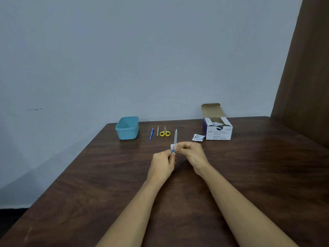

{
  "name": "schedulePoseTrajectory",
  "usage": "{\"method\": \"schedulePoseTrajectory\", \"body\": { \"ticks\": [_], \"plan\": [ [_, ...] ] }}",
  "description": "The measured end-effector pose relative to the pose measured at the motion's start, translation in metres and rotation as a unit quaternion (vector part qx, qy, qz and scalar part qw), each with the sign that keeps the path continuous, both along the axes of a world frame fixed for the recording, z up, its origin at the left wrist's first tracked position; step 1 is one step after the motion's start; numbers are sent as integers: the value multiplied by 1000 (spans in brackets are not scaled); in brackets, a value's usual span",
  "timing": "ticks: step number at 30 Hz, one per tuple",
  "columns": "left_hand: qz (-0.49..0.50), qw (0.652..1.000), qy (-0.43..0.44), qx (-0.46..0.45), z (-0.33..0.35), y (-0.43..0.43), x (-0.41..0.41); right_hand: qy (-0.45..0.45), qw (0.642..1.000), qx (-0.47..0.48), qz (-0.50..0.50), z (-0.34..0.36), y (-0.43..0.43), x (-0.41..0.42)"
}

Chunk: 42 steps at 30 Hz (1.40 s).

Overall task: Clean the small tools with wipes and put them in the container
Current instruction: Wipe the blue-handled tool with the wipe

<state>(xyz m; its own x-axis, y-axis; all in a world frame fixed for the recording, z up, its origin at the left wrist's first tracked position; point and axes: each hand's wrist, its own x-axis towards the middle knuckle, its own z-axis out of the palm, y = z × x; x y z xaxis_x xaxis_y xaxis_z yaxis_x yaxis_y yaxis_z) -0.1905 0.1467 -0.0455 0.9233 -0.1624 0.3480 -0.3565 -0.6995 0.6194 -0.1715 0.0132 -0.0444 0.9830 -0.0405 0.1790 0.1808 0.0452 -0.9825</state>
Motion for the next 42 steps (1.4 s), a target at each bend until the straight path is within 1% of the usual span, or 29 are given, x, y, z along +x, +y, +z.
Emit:
{"method": "schedulePoseTrajectory", "body": {
  "ticks": [4,8,14,18,22,26,29,32,36,38,42],
  "plan": [
    [-1,1000,14,5,0,-2,1,-7,1000,17,1,2,1,-2],
    [-10,1000,10,2,0,-2,0,-17,1000,12,1,1,4,-3],
    [-8,1000,1,-24,-1,-1,-1,-49,996,-72,-27,-5,7,0],
    [5,999,-7,-52,-1,1,-2,-39,998,-53,-9,-1,6,-2],
    [26,999,-12,-37,-1,1,-3,-23,999,-37,18,0,7,-3],
    [42,999,-12,-24,0,0,-3,-20,999,-35,-17,-4,10,0],
    [39,999,-13,-17,0,0,-3,-30,996,-69,-36,-8,11,3],
    [31,999,-11,-26,1,0,-3,-26,995,-93,-31,-8,9,4],
    [28,999,-9,-34,1,0,-2,-6,999,-33,11,-2,6,1],
    [29,999,-5,-36,1,0,-1,-2,999,-21,30,2,4,-1],
    [14,998,-5,-66,1,0,0,5,1000,0,22,6,5,-4]
  ]
}}
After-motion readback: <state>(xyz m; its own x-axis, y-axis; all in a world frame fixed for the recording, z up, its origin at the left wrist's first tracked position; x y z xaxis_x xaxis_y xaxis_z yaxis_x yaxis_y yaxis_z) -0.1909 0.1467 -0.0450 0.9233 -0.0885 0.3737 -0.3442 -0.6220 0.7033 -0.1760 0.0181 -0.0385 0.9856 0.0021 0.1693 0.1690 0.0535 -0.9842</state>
